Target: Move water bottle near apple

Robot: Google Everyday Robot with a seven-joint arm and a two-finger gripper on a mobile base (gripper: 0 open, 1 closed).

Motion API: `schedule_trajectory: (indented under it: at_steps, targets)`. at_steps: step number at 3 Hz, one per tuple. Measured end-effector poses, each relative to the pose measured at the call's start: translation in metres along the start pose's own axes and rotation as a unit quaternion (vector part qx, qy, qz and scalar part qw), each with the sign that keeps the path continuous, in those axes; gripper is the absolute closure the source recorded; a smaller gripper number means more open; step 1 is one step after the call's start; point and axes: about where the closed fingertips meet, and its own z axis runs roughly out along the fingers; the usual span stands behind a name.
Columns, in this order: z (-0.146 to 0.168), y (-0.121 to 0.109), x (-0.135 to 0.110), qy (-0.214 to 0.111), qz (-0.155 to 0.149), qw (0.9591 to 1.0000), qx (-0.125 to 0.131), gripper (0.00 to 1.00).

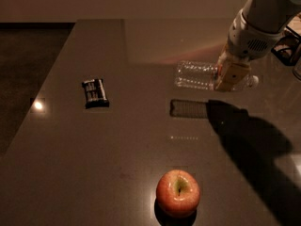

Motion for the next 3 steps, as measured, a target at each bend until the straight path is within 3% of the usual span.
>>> schedule_trajectory:
  at_steps: [1,3]
  targets:
    - [-0.021,0.053,-0.009,-0.005,-0.011,0.9999,-0.010,1.00]
    - [-0.027,0.143,-0.024,-0.014,-0.015,0.9986,-0.049,1.00]
